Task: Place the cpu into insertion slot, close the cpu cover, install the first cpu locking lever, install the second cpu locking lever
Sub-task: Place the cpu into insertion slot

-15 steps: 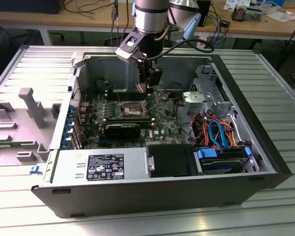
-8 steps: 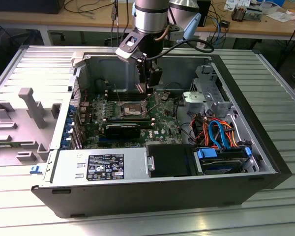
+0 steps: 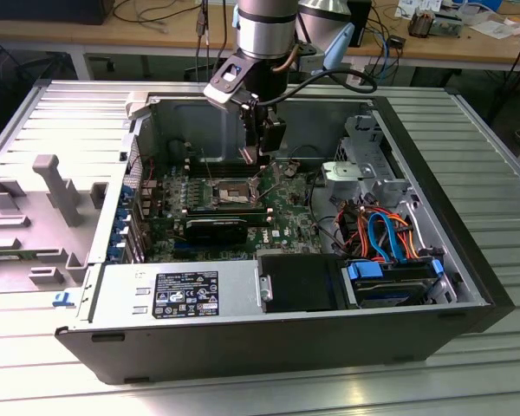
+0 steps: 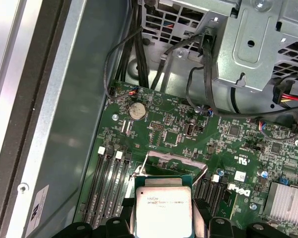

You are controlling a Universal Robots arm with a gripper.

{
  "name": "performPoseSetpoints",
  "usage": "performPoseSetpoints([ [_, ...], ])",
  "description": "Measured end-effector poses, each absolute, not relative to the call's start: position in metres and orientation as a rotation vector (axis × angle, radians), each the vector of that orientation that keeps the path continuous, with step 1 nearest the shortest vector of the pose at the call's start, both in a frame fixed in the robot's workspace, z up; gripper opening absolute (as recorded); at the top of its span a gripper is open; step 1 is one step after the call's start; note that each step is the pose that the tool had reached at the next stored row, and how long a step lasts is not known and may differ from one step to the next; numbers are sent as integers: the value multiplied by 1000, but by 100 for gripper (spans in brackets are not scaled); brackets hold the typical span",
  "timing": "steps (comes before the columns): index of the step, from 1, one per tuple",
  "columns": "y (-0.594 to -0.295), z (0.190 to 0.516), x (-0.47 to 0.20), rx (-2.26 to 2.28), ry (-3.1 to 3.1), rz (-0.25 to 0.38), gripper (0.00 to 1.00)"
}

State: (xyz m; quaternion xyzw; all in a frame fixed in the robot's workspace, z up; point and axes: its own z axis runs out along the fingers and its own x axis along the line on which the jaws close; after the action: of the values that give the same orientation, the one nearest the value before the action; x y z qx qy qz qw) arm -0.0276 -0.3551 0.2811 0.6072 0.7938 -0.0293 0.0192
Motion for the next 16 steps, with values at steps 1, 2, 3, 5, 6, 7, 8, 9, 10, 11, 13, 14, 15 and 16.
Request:
performPoseSetpoints([
  [1, -355, 281, -28, 1886, 2463, -91, 54],
  [2, -355, 281, -28, 1886, 2462, -91, 54],
  [3, -355, 281, -28, 1887, 2462, -91, 54],
  [5, -355, 281, -28, 1888, 2461, -91, 54],
  [6, -355, 281, -28, 1889, 2461, -91, 54],
  [7, -355, 281, -28, 1890, 2460, -91, 54],
  [8, -355, 281, -28, 1890, 2460, -91, 54],
  [9, -355, 281, -28, 1891, 2459, -91, 54],
  [10, -355, 281, -28, 1892, 2458, -91, 54],
  [11, -355, 281, -28, 1892, 2458, -91, 54],
  [13, -355, 281, -28, 1894, 2457, -91, 54],
  [14, -355, 281, -28, 1895, 2456, -91, 54],
  [15, -355, 281, -28, 1896, 2455, -91, 54],
  [16, -355, 281, -28, 1897, 2455, -91, 54],
])
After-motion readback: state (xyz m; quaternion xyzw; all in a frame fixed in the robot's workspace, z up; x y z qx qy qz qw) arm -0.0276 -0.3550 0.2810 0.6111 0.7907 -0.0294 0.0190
